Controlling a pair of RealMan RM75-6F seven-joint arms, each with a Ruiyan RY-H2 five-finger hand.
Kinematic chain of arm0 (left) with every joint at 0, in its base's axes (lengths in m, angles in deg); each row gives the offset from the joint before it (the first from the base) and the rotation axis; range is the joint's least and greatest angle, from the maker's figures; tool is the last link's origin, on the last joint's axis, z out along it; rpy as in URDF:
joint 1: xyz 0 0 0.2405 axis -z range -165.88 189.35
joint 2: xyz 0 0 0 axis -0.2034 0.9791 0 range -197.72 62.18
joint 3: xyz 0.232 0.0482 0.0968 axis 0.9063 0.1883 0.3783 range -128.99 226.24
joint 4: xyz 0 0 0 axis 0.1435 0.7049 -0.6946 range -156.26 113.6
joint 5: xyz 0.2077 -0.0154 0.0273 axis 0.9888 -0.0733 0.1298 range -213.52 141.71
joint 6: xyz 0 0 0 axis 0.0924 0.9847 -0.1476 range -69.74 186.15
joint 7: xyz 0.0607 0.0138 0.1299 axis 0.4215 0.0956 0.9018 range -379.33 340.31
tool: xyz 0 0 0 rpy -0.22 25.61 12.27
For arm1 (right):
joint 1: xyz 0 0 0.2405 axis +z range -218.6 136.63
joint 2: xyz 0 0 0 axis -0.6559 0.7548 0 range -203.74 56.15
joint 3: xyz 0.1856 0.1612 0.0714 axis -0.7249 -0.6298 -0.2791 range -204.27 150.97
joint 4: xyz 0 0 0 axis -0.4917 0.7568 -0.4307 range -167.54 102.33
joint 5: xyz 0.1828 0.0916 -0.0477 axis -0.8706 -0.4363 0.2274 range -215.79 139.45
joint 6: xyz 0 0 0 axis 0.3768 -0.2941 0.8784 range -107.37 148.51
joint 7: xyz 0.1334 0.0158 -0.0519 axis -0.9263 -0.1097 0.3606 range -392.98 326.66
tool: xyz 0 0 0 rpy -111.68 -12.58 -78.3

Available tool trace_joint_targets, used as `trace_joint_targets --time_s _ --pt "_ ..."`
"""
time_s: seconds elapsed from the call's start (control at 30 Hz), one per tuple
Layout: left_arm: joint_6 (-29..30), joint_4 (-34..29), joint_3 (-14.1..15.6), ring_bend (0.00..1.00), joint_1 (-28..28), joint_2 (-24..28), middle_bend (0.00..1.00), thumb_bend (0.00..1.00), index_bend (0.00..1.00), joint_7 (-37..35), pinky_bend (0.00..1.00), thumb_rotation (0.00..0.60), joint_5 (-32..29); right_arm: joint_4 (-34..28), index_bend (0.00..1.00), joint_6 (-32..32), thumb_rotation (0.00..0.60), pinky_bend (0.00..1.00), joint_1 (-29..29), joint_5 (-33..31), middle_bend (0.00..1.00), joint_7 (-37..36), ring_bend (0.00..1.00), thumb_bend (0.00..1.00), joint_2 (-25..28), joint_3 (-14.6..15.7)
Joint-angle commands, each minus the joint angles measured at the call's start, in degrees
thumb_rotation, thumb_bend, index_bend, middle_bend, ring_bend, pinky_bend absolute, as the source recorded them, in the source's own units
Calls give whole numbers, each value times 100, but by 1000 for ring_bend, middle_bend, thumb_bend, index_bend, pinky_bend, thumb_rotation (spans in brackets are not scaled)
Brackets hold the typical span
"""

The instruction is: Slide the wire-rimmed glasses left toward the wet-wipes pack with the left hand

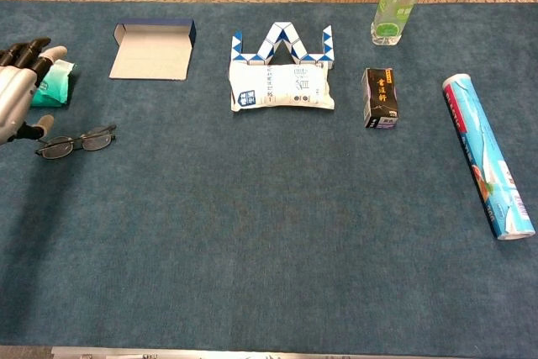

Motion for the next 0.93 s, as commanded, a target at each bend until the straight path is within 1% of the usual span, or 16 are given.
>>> trace_joint_targets --time_s 0.03,0.17,0.3,0.47,0.63,0.7,0.73,0.8,0.93 --pt "-11 -915 355 0 -161 920 0 323 17 -69 102 600 393 -5 619 -5 600 283 -1 7 337 32 114 162 -12 2" --pt "185 -1505 504 0 -354 1591 0 323 17 -304 103 600 637 -10 619 6 600 283 6 3 337 142 114 162 -42 0" --pt "406 -1805 632 0 -552 2018 0 322 17 -411 103 600 843 -22 619 10 600 283 14 4 337 287 114 162 -90 -5" --pt "452 -2268 718 0 -756 2552 0 322 26 -629 105 600 781 -55 619 16 600 283 31 66 337 514 114 162 -160 15" --pt "720 -2199 702 0 -990 2720 0 322 39 -1197 106 600 900 -67 619 88 600 283 71 91 337 715 114 162 -223 33" --pt "806 -1955 660 0 -1065 2731 0 322 46 -1597 106 600 948 -65 619 140 600 283 93 58 337 770 114 162 -246 27" --pt "800 -1823 606 0 -1096 2728 0 322 50 -1792 105 600 859 -70 619 186 600 283 111 23 337 786 114 163 -252 20" --pt "692 -1759 543 0 -1101 2802 0 322 56 -1930 106 600 694 -56 619 248 600 283 146 -35 337 790 114 163 -270 -10" --pt "724 -1695 418 0 -1160 2866 0 322 57 -2063 106 600 564 0 619 473 600 283 234 -239 337 806 114 162 -322 -65"
